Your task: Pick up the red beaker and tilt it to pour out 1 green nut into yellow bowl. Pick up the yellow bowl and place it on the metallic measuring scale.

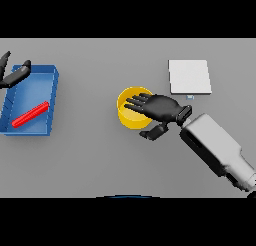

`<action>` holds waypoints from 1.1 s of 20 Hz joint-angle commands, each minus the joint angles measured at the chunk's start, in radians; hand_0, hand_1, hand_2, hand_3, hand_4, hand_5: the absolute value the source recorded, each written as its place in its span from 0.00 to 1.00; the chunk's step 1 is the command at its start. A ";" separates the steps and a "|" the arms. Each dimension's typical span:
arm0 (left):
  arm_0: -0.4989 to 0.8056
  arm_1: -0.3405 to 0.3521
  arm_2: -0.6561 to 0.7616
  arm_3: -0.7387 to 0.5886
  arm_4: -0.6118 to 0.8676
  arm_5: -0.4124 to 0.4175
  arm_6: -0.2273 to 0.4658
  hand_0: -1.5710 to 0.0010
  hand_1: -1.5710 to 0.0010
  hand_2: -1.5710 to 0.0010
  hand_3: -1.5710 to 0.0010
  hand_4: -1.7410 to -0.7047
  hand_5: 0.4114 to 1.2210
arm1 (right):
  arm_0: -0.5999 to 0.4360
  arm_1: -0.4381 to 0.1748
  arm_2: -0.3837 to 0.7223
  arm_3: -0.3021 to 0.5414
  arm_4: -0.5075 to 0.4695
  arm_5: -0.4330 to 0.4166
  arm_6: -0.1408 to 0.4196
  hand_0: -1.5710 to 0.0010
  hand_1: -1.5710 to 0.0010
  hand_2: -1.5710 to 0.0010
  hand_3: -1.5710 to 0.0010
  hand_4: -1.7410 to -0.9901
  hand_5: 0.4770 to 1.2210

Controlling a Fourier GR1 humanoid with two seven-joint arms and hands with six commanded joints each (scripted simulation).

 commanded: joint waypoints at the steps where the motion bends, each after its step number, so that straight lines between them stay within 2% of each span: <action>1: 0.006 -0.002 -0.005 -0.007 -0.001 -0.003 -0.009 1.00 1.00 1.00 1.00 0.90 0.36 | -0.019 0.011 0.012 0.010 0.004 0.022 0.005 1.00 1.00 1.00 1.00 0.77 0.26; 7: 0.014 -0.001 -0.004 0.002 -0.001 -0.007 -0.032 1.00 1.00 1.00 1.00 0.91 0.36 | -0.081 0.031 0.056 0.111 0.030 0.070 -0.001 1.00 1.00 1.00 1.00 0.74 0.27; 9: -0.002 -0.002 -0.010 0.019 -0.015 -0.002 -0.009 1.00 1.00 1.00 1.00 0.92 0.37 | -0.092 0.034 0.059 0.132 0.032 0.077 -0.001 1.00 1.00 1.00 0.99 0.74 0.29; 11: 0.000 0.003 -0.007 0.014 -0.009 -0.009 -0.015 1.00 1.00 1.00 1.00 0.92 0.37 | -0.097 0.050 0.063 0.160 0.035 0.072 0.005 1.00 1.00 0.99 0.97 0.71 0.34; 13: 0.005 -0.001 -0.008 0.018 -0.011 -0.005 -0.029 1.00 1.00 1.00 1.00 0.92 0.37 | -0.102 0.059 0.063 0.168 0.035 0.067 0.009 0.97 0.96 0.94 0.92 0.64 0.45; 14: 0.002 -0.002 -0.008 0.024 -0.012 -0.005 -0.029 1.00 1.00 1.00 1.00 0.92 0.37 | -0.104 0.064 0.066 0.183 0.039 0.057 -0.002 0.88 0.88 0.88 0.86 0.58 0.56; 15: -0.003 0.002 -0.009 0.028 -0.014 -0.009 -0.030 1.00 1.00 1.00 1.00 0.92 0.37 | -0.104 0.062 0.066 0.184 0.040 0.051 -0.011 0.71 0.74 0.78 0.79 0.50 0.65; 16: 0.000 0.008 -0.007 0.032 -0.013 -0.013 -0.045 1.00 1.00 1.00 1.00 0.92 0.37 | -0.096 0.056 0.067 0.176 0.037 0.045 -0.021 0.57 0.59 0.62 0.64 0.41 0.72; 17: -0.005 0.006 -0.006 0.038 -0.013 -0.014 -0.041 1.00 1.00 1.00 1.00 0.92 0.37 | -0.106 0.058 0.064 0.173 0.030 0.051 -0.027 0.45 0.47 0.50 0.57 0.33 0.77; 19: 0.000 -0.001 -0.010 0.022 -0.012 -0.007 -0.038 1.00 1.00 1.00 1.00 0.92 0.37 | -0.108 0.053 0.070 0.170 0.027 0.060 -0.034 0.29 0.30 0.32 0.44 0.22 0.85; 22: 0.005 0.006 -0.014 0.023 -0.025 -0.003 -0.032 1.00 1.00 1.00 1.00 0.92 0.37 | -0.106 0.042 0.069 0.152 0.008 0.090 -0.013 0.15 0.16 0.21 0.32 0.11 0.93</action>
